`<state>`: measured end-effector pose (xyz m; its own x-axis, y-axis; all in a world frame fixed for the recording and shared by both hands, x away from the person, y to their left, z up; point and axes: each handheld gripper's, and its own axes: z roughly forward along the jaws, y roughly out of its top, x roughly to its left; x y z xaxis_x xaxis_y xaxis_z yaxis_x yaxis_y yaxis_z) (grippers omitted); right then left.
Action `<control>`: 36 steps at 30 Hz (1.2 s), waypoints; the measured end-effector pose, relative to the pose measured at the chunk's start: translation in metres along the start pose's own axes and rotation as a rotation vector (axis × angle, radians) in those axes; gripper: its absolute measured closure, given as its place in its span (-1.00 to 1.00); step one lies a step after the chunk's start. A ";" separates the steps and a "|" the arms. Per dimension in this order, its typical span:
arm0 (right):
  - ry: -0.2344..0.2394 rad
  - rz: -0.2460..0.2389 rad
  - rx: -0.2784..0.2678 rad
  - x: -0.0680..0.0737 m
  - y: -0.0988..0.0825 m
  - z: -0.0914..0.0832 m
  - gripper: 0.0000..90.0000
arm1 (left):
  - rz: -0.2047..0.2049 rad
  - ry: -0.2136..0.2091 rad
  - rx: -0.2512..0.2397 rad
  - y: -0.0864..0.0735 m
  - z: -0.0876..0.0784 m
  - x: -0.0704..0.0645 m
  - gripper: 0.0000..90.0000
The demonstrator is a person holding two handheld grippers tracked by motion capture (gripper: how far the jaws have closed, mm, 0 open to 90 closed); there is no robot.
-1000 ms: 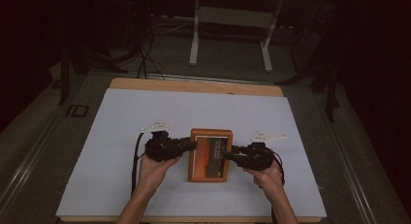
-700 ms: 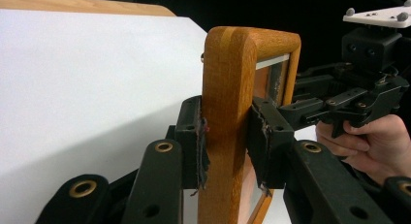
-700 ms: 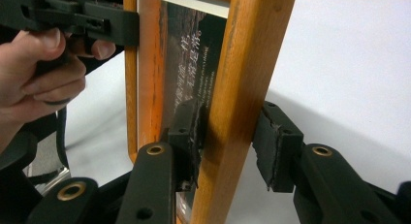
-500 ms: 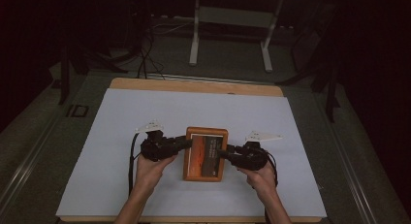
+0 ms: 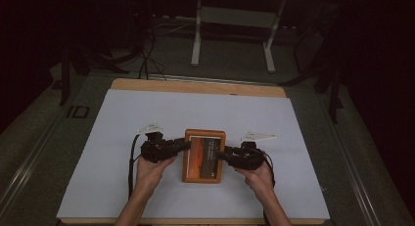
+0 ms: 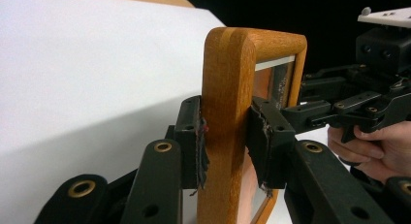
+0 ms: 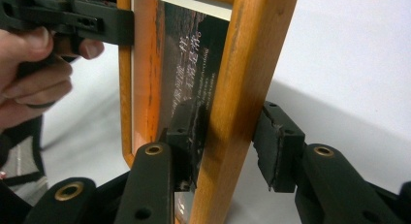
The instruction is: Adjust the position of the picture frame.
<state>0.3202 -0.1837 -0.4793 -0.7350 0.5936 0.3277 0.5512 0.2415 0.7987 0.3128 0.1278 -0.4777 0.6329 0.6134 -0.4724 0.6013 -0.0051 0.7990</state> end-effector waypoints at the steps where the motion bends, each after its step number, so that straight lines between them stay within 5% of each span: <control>1: -0.008 -0.008 0.007 -0.001 0.000 0.001 0.37 | -0.004 0.005 0.000 -0.001 0.002 0.001 0.52; 17: -0.047 0.061 0.053 -0.012 0.005 0.016 0.37 | -0.120 0.018 0.039 0.001 0.017 0.025 0.48; 29: -0.037 0.186 0.109 -0.034 0.002 0.030 0.30 | -0.242 -0.003 0.105 0.002 0.042 0.053 0.41; 36: -0.032 0.247 0.132 -0.041 0.001 0.038 0.25 | -0.248 0.026 0.143 0.003 0.050 0.059 0.35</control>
<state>0.3659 -0.1786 -0.5116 -0.5602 0.6707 0.4861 0.7603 0.1835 0.6231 0.3762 0.1240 -0.5221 0.4464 0.6299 -0.6356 0.8000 0.0374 0.5988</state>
